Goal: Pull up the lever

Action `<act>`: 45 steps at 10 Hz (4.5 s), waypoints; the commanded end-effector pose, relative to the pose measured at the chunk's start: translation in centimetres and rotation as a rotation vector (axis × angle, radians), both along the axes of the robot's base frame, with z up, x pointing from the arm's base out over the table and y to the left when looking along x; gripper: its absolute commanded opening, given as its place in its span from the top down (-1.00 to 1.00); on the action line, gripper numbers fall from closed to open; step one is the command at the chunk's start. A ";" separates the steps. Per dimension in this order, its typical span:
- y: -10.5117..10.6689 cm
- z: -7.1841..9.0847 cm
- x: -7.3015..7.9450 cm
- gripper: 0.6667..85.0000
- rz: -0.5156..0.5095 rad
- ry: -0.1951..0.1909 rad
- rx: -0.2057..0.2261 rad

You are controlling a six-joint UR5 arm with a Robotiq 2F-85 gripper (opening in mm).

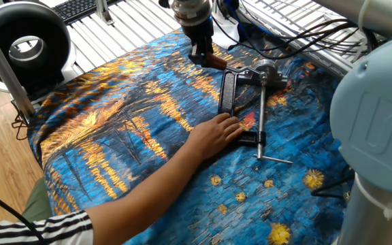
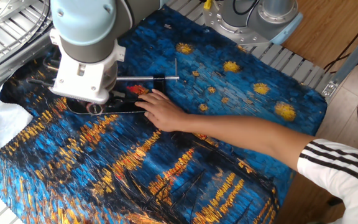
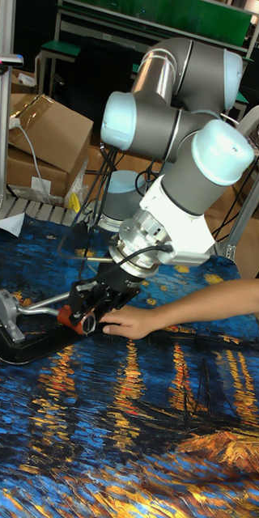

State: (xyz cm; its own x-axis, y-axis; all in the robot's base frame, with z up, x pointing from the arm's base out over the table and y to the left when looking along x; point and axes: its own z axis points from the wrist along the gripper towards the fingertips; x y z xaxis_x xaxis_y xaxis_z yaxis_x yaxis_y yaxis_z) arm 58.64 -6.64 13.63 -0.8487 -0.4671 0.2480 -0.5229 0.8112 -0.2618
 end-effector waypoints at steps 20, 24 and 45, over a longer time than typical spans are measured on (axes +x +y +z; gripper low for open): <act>0.4 -0.1 -3.1 -0.27 -0.001 0.128 0.042; -0.6 0.9 -4.5 -0.02 -0.042 0.108 0.000; 10.2 0.0 0.3 0.99 -0.361 -0.216 0.395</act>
State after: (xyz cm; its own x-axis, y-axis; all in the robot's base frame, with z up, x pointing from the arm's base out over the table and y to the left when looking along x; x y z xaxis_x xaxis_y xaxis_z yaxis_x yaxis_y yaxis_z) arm 56.70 3.85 13.37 -0.9911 -0.1329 0.0031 -0.1326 0.9899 0.0500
